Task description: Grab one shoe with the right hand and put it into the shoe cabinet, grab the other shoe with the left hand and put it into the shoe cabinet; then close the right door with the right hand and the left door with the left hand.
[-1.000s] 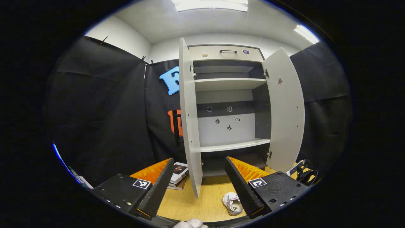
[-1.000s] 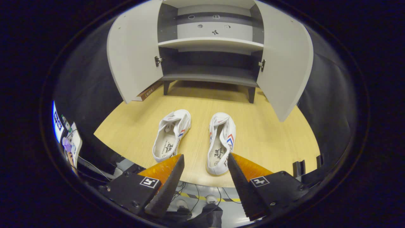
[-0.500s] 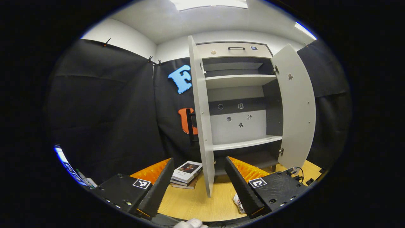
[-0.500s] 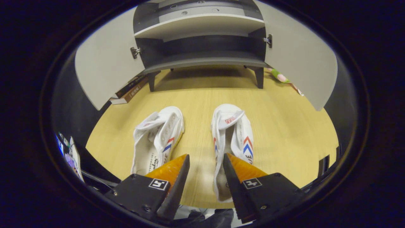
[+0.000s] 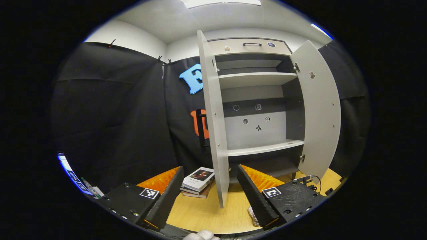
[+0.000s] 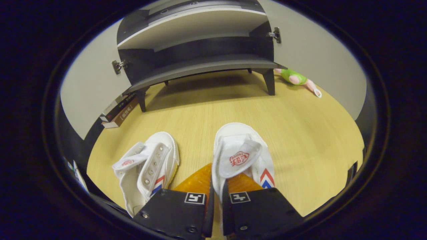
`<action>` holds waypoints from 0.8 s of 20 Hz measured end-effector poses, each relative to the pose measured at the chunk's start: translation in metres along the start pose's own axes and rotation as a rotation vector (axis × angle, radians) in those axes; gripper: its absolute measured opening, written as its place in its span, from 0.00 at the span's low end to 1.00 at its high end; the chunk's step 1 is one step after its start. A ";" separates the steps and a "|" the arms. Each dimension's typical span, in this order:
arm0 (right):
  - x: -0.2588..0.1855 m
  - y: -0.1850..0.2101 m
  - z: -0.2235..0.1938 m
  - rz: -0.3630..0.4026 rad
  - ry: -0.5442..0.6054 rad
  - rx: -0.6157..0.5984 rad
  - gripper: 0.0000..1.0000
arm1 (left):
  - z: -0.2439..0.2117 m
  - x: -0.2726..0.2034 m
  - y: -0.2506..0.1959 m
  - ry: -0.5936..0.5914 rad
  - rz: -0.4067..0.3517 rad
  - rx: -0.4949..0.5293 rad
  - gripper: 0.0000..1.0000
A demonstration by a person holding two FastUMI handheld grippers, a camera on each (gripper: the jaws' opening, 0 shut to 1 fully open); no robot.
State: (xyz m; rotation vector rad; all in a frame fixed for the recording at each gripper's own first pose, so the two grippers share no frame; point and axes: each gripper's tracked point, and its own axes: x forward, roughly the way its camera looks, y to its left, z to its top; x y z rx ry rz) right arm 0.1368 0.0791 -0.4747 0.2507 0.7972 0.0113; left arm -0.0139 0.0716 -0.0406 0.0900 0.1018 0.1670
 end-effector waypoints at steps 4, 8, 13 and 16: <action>-0.003 -0.004 0.003 0.023 0.020 0.017 0.05 | -0.001 0.004 -0.008 0.003 -0.013 -0.002 0.96; -0.020 -0.009 0.011 0.023 0.015 -0.005 0.05 | 0.001 0.008 -0.015 -0.005 -0.032 -0.007 0.96; -0.079 0.001 0.035 0.052 -0.055 -0.050 0.05 | 0.005 0.007 -0.023 -0.025 -0.062 -0.015 0.96; -0.124 0.009 0.064 0.059 -0.112 -0.079 0.05 | -0.002 0.007 -0.031 -0.018 -0.087 -0.022 0.96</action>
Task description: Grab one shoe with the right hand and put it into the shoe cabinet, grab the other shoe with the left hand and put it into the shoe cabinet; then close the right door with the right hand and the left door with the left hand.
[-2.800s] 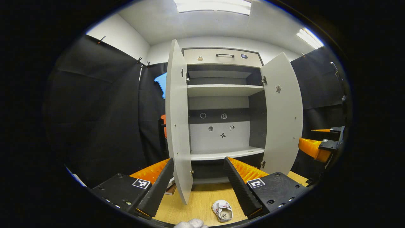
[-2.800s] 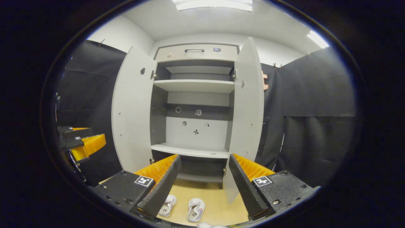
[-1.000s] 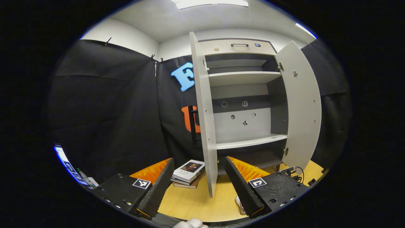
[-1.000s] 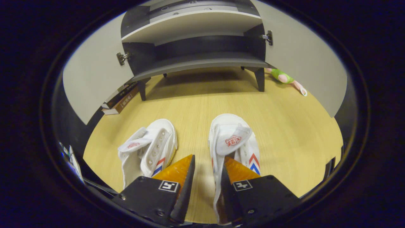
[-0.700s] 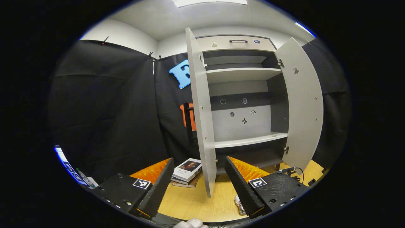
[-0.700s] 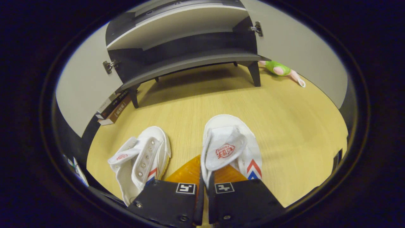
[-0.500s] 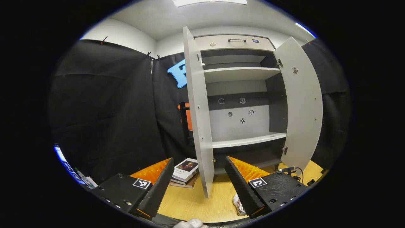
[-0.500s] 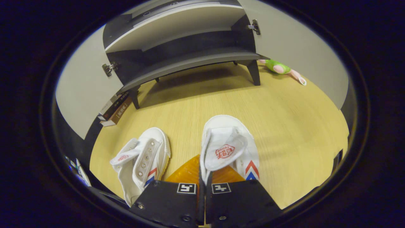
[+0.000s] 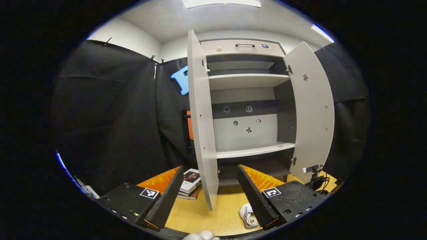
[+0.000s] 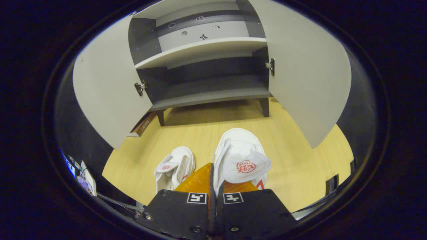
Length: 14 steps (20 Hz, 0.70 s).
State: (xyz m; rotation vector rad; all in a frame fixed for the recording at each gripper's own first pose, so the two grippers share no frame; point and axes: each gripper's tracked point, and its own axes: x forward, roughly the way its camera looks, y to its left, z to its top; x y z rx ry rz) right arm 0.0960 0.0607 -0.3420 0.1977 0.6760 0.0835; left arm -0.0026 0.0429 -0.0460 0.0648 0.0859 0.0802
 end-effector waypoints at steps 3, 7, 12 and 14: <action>-0.034 0.012 0.048 0.017 -0.080 -0.024 0.05 | -0.004 0.000 -0.005 -0.001 -0.014 -0.013 0.96; -0.066 0.031 0.122 0.043 -0.181 -0.057 0.05 | -0.010 -0.001 -0.009 0.001 -0.013 -0.032 0.96; -0.081 0.052 0.221 0.063 -0.302 -0.123 0.05 | -0.013 0.000 -0.012 -0.001 0.009 -0.031 0.96; -0.078 0.057 0.259 0.066 -0.349 -0.152 0.05 | -0.012 0.000 -0.013 -0.005 0.020 -0.039 0.96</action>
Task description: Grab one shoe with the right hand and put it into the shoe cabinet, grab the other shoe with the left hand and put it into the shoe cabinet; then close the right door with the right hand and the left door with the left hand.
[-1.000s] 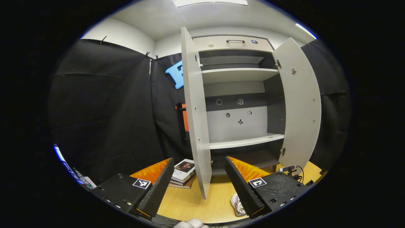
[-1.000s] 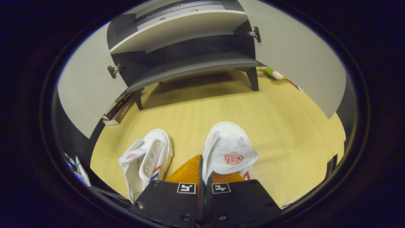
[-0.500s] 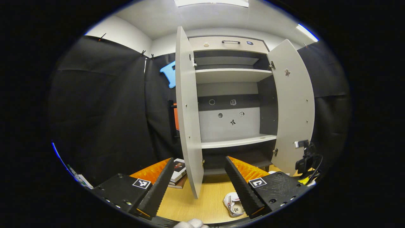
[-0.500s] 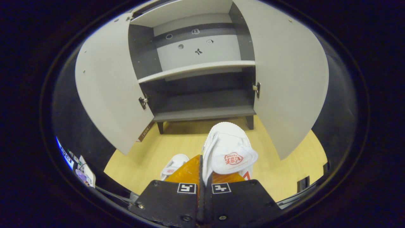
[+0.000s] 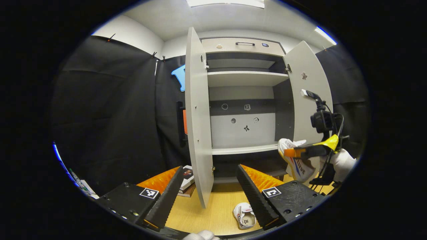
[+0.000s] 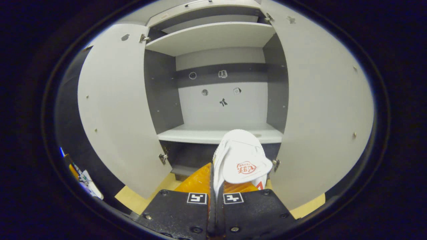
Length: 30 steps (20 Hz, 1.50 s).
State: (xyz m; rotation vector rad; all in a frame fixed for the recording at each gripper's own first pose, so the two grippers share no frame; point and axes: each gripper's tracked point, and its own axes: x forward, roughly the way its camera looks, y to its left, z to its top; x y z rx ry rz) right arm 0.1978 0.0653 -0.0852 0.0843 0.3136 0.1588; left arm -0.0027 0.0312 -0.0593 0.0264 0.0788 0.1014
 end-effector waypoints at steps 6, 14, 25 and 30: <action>0.069 -0.008 0.079 -0.004 -0.090 -0.051 0.05 | 0.005 0.008 -0.003 -0.004 0.056 -0.008 0.96; 0.191 -0.022 0.128 -0.023 -0.067 -0.089 0.05 | 0.010 0.014 -0.004 0.009 0.168 0.001 0.97; 0.299 -0.027 0.091 -0.037 0.201 -0.090 0.05 | 0.010 -0.002 -0.003 0.019 0.282 -0.004 0.96; 0.323 -0.047 0.062 -0.116 0.372 -0.038 0.05 | 0.012 -0.004 -0.001 0.016 0.299 -0.001 0.96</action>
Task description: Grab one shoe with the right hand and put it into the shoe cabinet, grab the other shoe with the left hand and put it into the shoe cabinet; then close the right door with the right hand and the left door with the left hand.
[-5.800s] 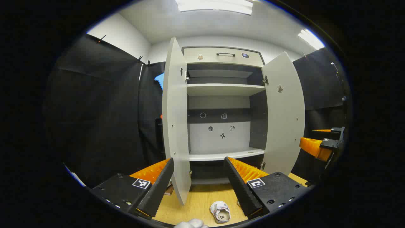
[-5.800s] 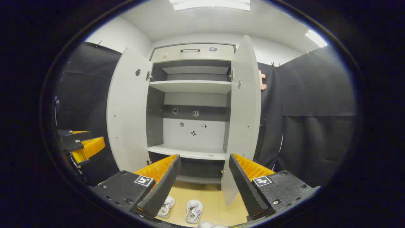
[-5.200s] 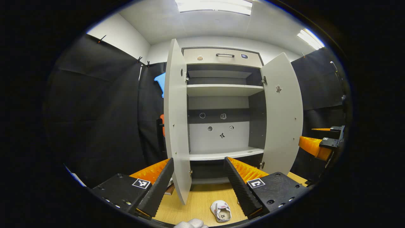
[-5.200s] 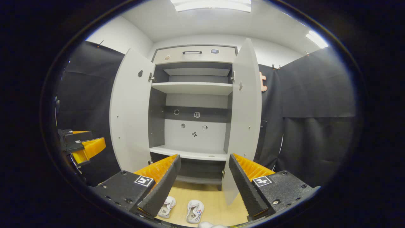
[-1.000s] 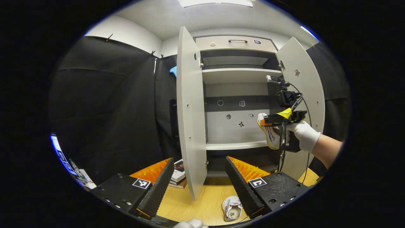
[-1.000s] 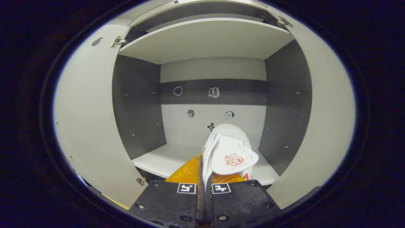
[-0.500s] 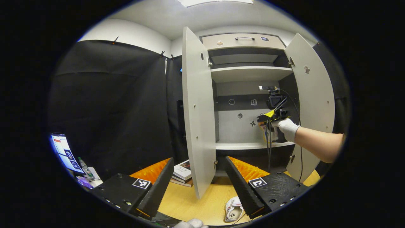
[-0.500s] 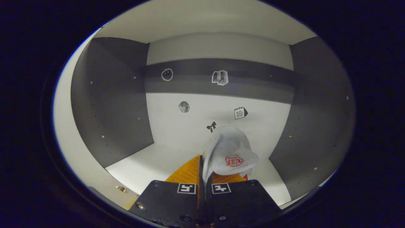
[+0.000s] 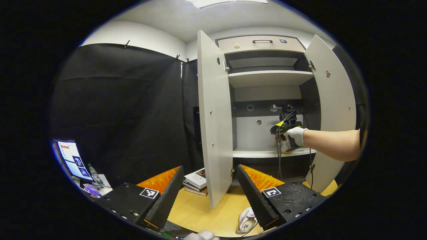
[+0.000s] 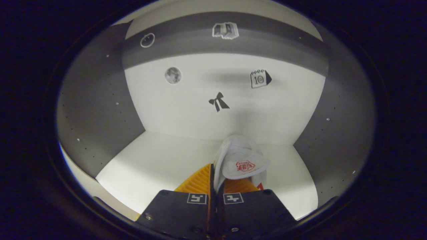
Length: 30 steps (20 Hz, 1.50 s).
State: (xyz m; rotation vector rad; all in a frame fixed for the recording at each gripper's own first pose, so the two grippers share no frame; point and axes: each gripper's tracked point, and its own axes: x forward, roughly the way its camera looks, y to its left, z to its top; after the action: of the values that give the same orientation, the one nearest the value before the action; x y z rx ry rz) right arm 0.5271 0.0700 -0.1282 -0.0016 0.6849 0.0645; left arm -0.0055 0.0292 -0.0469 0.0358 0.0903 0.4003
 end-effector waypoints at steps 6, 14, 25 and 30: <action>0.004 -0.002 -0.004 -0.040 0.055 -0.012 0.09 | 0.003 -0.004 0.008 -0.009 0.001 -0.001 0.96; -0.069 -0.001 0.030 -0.007 -0.206 0.060 0.54 | 0.004 -0.001 0.017 -0.017 -0.036 -0.001 0.96; -0.258 0.014 0.027 0.044 -0.556 0.005 1.00 | 0.003 -0.006 0.015 -0.035 -0.179 -0.002 0.96; -0.335 0.004 -0.036 0.051 -0.637 0.007 1.00 | -0.001 -0.010 0.006 -0.034 -0.271 -0.006 0.96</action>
State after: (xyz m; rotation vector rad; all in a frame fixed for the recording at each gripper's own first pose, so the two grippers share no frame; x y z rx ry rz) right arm 0.2449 0.0531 0.0555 0.0419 0.0488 0.1056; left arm -0.0175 0.0307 -0.0469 0.0236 0.0590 0.1288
